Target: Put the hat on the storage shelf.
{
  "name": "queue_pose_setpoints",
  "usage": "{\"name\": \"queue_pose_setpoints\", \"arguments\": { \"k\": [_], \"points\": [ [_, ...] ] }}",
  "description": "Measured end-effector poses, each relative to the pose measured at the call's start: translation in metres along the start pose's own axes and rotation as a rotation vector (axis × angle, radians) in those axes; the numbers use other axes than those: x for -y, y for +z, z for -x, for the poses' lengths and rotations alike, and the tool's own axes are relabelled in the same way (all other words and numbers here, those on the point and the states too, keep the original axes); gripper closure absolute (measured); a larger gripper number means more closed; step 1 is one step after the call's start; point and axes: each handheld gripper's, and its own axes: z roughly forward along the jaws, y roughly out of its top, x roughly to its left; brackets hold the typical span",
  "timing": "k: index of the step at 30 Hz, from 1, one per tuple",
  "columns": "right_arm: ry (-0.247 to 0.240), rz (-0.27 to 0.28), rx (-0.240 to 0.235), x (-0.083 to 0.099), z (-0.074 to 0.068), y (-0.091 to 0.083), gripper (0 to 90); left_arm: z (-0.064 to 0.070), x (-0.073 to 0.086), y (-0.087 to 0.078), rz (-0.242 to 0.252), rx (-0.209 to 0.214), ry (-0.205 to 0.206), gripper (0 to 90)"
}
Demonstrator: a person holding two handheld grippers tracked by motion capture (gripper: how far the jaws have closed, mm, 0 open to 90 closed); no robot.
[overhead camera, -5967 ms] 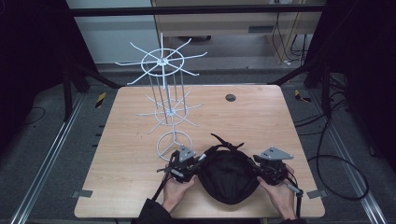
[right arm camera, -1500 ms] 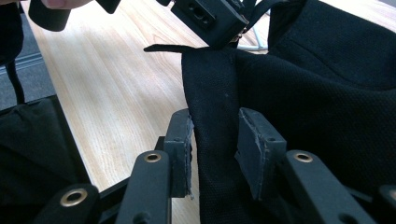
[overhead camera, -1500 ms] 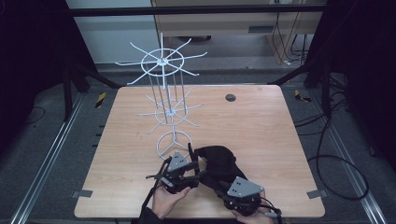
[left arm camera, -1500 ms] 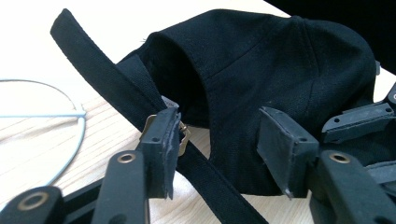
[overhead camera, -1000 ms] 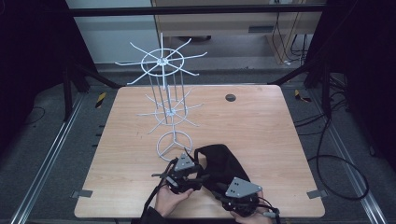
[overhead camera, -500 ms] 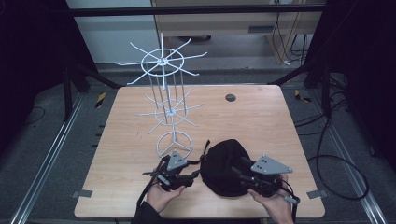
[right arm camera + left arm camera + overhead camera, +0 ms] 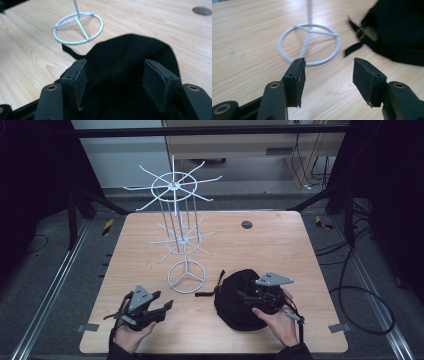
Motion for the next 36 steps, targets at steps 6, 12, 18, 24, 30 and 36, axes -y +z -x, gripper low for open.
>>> {"name": "queue_pose_setpoints", "arguments": {
  "k": [6, 12, 18, 24, 30, 36],
  "points": [
    [0.007, -0.09, 0.014, 0.004, -0.002, 0.015, 43.3, -0.032, 0.014, -0.01, 0.038, -0.072, -0.105, 42.9],
    [0.01, -0.15, 0.057, 0.004, -0.003, 0.019, 65.5, -0.045, 0.02, -0.008, 0.023, -0.108, -0.143, 42.9],
    [0.04, -0.153, 0.13, 0.0, 0.0, 0.013, 72.5, -0.058, 0.027, -0.007, 0.014, -0.154, -0.176, 42.9],
    [0.036, -0.081, 0.133, -0.004, 0.006, -0.005, 76.9, -0.065, 0.033, -0.005, -0.003, -0.175, -0.198, 42.1],
    [0.029, -0.019, 0.112, -0.01, 0.012, -0.024, 85.2, -0.065, 0.034, -0.003, -0.017, -0.177, -0.191, 41.1],
    [0.009, -0.001, 0.107, -0.014, 0.015, -0.036, 86.1, -0.065, 0.034, -0.002, -0.02, -0.176, -0.193, 41.0]
  ]
}}
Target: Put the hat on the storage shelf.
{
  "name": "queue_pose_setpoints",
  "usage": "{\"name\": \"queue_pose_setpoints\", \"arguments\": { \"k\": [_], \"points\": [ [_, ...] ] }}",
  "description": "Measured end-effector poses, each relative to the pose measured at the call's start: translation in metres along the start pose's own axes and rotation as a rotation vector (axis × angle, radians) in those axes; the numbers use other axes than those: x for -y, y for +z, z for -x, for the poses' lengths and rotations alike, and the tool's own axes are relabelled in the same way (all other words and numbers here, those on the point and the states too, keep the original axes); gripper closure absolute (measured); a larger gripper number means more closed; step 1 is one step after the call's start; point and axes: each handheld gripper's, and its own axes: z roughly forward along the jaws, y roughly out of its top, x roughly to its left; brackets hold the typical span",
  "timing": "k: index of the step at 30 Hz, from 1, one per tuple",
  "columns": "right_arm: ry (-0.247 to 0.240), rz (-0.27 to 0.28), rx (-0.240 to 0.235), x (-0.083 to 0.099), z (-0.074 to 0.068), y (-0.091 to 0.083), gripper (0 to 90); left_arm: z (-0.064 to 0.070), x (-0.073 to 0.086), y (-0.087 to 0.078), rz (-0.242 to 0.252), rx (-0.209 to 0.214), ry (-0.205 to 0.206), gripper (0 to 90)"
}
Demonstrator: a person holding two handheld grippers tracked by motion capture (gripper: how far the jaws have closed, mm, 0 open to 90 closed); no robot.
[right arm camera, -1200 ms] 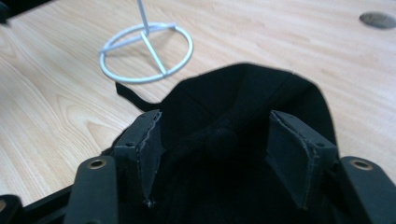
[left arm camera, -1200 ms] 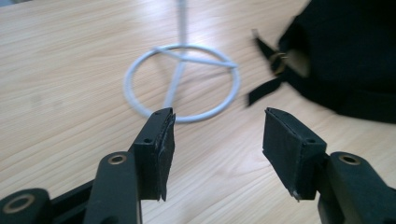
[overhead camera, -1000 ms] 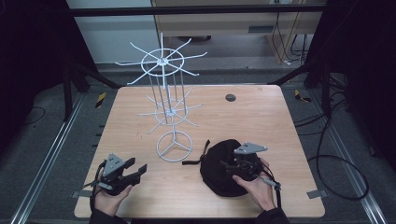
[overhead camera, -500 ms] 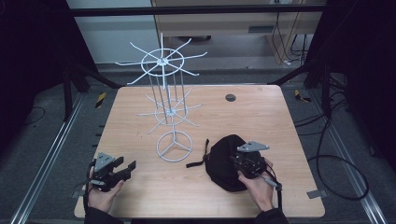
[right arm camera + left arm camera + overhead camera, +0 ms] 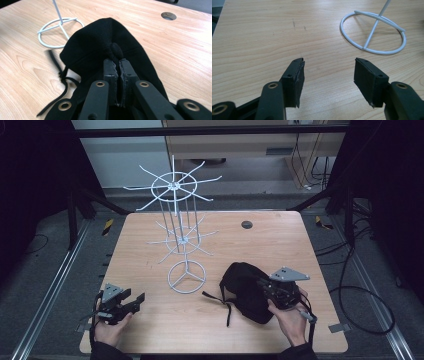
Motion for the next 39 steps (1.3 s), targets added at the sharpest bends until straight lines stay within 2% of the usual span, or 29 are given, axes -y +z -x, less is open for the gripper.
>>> {"name": "queue_pose_setpoints", "arguments": {
  "k": [2, 4, 8, 19, 24, 30, 39],
  "points": [
    [0.0, -0.008, -0.003, 0.0, -0.001, 0.0, 86.2, 0.0, 0.0, 0.0, -0.001, -0.001, 0.001, 41.0],
    [-0.017, 0.007, -0.005, -0.002, -0.001, -0.001, 86.2, 0.001, 0.0, 0.0, -0.001, 0.001, -0.003, 41.1],
    [-0.029, 0.079, -0.023, -0.008, -0.001, -0.013, 86.2, 0.001, 0.0, 0.0, -0.004, 0.003, 0.0, 41.0],
    [-0.034, 0.426, -0.055, -0.036, 0.009, -0.08, 86.2, 0.001, 0.001, 0.001, -0.009, 0.004, -0.006, 40.7],
    [-0.047, 0.526, -0.042, -0.046, 0.008, -0.098, 86.2, 0.0, 0.001, 0.002, -0.009, 0.004, -0.008, 40.6],
    [-0.044, 0.608, -0.046, -0.053, 0.01, -0.11, 86.2, 0.001, 0.001, 0.002, -0.012, 0.002, -0.005, 40.5],
    [-0.053, 0.693, -0.092, -0.069, 0.004, -0.122, 86.2, 0.0, 0.001, 0.003, -0.014, -0.001, -0.003, 40.4]
  ]
}}
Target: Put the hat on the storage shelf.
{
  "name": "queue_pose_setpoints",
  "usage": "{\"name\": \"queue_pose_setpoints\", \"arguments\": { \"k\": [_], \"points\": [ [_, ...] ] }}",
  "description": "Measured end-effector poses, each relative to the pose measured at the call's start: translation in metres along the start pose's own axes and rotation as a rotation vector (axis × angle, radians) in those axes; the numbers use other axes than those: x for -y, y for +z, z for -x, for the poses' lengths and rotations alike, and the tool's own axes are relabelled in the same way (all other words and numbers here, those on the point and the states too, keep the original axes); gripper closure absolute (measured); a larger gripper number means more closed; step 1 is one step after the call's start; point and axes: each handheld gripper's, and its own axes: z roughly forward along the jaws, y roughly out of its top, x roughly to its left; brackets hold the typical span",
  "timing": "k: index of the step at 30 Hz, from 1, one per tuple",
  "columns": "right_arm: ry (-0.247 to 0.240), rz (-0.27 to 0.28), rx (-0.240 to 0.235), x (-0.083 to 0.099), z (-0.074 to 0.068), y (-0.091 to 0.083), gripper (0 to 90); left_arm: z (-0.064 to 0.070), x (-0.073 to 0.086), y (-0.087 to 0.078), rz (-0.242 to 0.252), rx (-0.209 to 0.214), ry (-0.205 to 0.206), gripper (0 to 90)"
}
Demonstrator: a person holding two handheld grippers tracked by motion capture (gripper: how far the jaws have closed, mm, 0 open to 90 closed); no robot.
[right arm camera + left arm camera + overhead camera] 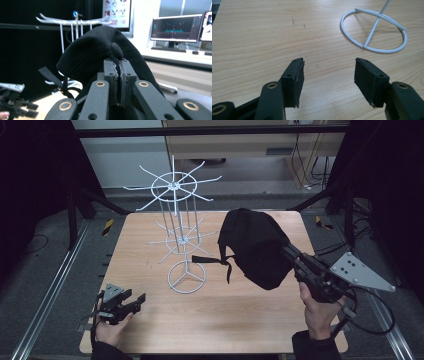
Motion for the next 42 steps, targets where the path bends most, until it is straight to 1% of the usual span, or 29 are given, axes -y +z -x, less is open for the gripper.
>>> {"name": "queue_pose_setpoints", "arguments": {
  "k": [4, 7, 9, 17, 20, 25, 30, 36, 40, 42],
  "points": [
    [0.005, 0.047, -0.016, -0.013, -0.003, -0.001, 86.2, 0.0, 0.0, 0.0, -0.002, -0.001, 0.0, 40.3],
    [0.007, 0.079, -0.017, -0.023, -0.005, 0.0, 86.2, 0.001, 0.0, 0.001, -0.003, 0.0, -0.004, 40.3],
    [0.007, 0.096, -0.018, -0.028, -0.005, 0.001, 86.2, 0.001, 0.0, 0.001, -0.004, -0.002, 0.002, 40.3],
    [0.014, 0.162, -0.031, -0.049, -0.012, 0.014, 86.2, 0.001, 0.0, 0.002, -0.008, -0.001, 0.003, 40.2],
    [0.022, 0.167, -0.045, -0.051, -0.015, 0.02, 86.2, 0.001, 0.0, 0.002, -0.009, 0.0, 0.003, 40.2],
    [0.015, 0.14, -0.061, -0.048, -0.022, 0.036, 86.2, 0.001, 0.0, 0.002, -0.011, 0.001, 0.005, 40.1],
    [0.022, 0.107, -0.073, -0.033, -0.028, 0.051, 86.1, 0.001, 0.0, 0.002, -0.01, 0.0, 0.003, 40.0],
    [0.036, 0.076, -0.096, -0.018, -0.033, 0.063, 85.8, 0.001, 0.0, 0.003, -0.014, 0.001, 0.006, 40.0],
    [0.031, 0.057, -0.099, -0.012, -0.037, 0.068, 85.3, 0.001, 0.0, 0.003, -0.015, 0.002, 0.007, 40.0],
    [0.028, 0.042, -0.096, -0.007, -0.039, 0.071, 84.8, 0.001, 0.0, 0.003, -0.015, 0.001, 0.009, 39.9]
  ]
}}
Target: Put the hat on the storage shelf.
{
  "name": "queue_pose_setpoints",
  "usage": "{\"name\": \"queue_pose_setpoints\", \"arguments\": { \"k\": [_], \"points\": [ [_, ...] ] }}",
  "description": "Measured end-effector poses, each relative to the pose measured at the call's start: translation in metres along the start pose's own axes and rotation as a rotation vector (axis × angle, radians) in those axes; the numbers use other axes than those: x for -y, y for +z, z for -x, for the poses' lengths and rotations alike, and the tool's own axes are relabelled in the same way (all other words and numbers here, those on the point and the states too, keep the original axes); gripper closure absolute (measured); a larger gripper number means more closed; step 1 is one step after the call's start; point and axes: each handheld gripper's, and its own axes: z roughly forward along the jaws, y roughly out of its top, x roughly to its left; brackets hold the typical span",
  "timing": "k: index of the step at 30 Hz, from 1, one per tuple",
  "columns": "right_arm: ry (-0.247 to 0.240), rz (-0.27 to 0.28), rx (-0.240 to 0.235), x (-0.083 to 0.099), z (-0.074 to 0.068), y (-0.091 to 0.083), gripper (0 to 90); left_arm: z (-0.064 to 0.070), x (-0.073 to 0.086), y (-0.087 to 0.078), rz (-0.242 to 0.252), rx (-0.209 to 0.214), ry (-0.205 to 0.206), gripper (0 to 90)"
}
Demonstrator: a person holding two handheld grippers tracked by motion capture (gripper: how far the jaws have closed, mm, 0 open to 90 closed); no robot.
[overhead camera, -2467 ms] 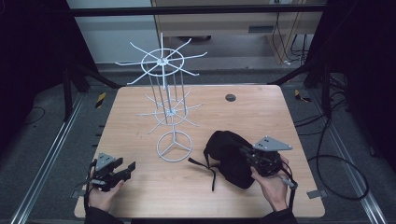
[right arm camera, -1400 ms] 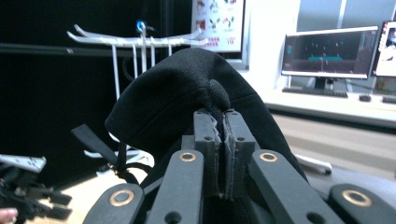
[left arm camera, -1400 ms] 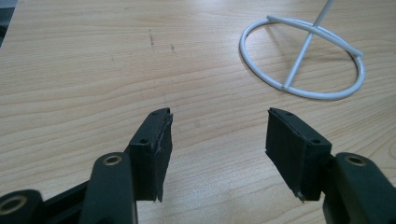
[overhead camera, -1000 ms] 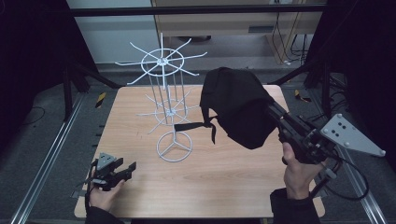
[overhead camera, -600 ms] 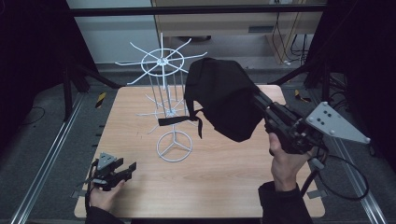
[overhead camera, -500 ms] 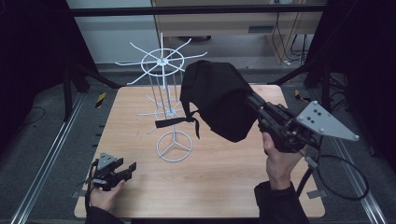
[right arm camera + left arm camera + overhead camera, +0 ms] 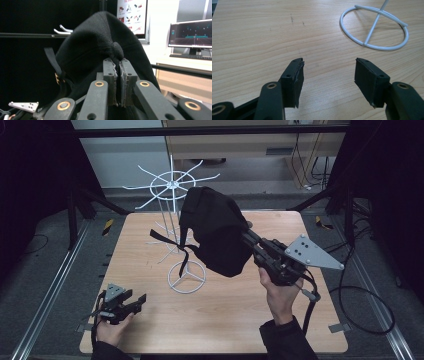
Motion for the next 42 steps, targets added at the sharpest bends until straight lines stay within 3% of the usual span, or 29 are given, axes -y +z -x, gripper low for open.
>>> {"name": "queue_pose_setpoints", "arguments": {
  "k": [6, 13, 23, 33, 42],
  "points": [
    [0.032, -0.055, 0.008, 0.02, 0.004, 0.006, 82.3, 0.0, 0.0, 0.001, -0.003, -0.001, 0.005, 39.9],
    [0.055, -0.116, -0.021, 0.036, 0.002, 0.02, 79.7, 0.0, 0.0, 0.001, -0.007, 0.001, 0.006, 39.8],
    [0.041, -0.156, -0.002, 0.043, -0.001, 0.032, 63.0, 0.0, 0.0, 0.001, -0.007, 0.0, 0.01, 39.4],
    [0.046, -0.116, 0.04, 0.046, 0.006, 0.015, 40.3, 0.001, 0.0, 0.002, -0.008, -0.002, 0.008, 38.8],
    [0.048, -0.112, 0.008, 0.052, 0.008, -0.011, 25.5, 0.001, 0.0, 0.002, -0.009, -0.004, 0.009, 38.2]
  ]
}}
